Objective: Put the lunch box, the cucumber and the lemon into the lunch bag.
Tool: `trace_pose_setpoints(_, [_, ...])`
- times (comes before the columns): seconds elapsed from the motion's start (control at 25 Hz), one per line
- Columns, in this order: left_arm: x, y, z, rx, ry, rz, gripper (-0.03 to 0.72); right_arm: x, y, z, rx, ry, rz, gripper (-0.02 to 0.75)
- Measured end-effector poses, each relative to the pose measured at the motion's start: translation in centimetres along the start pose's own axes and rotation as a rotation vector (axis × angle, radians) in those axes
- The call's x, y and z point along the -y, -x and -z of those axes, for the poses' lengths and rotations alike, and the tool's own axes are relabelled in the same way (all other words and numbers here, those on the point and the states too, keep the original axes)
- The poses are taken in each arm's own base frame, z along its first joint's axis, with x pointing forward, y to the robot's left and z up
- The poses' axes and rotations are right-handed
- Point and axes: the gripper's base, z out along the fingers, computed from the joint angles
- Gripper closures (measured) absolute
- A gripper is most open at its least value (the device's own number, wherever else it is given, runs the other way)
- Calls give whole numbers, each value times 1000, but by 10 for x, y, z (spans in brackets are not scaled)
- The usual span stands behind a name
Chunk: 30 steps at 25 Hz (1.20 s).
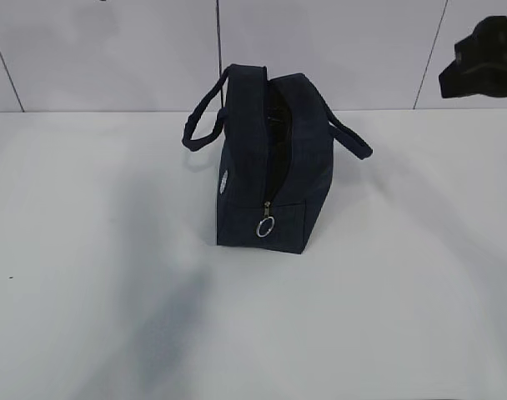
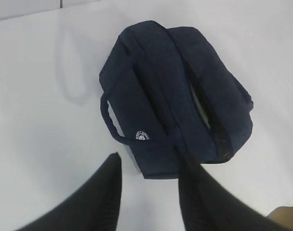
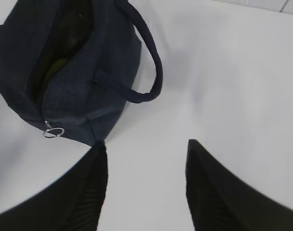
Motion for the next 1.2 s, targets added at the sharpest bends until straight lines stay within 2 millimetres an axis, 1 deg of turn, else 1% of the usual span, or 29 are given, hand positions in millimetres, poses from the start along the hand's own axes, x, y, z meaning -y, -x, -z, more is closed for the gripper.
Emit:
trace_pose_setpoints(0.12, [16, -3, 13, 15, 34, -61, 412, -5, -15, -7, 62, 44, 24, 349])
trace_pose_setpoints(0.28, [39, -8, 29, 35, 46, -125, 421, -20, -37, -23, 137, 94, 94, 349])
trace_pose_setpoints(0.4, [52, -11, 39, 54, 34, -150, 421, -34, -53, -33, 210, 122, 144, 349])
trace_pose_setpoints(0.48, [55, -13, 46, 67, 30, -157, 422, -42, -66, -39, 253, 138, 173, 349])
trace_pose_setpoints(0.56, [57, -13, 51, 77, 29, -160, 422, -46, -76, -44, 311, 140, 186, 349])
trace_pose_setpoints(0.76, [61, -15, 65, 106, 31, -169, 425, -43, -100, -53, 410, 116, 182, 349])
trace_pose_setpoints(0.88, [63, -16, 71, 118, 30, -171, 425, -42, -112, -63, 438, 113, 158, 349])
trace_pose_setpoints(1.04, [64, -16, 73, 121, 30, -172, 426, -46, -131, -80, 445, 158, 178, 349])
trace_pose_setpoints(1.2, [64, -17, 73, 122, 28, -172, 426, -54, -143, -101, 504, 233, 217, 349])
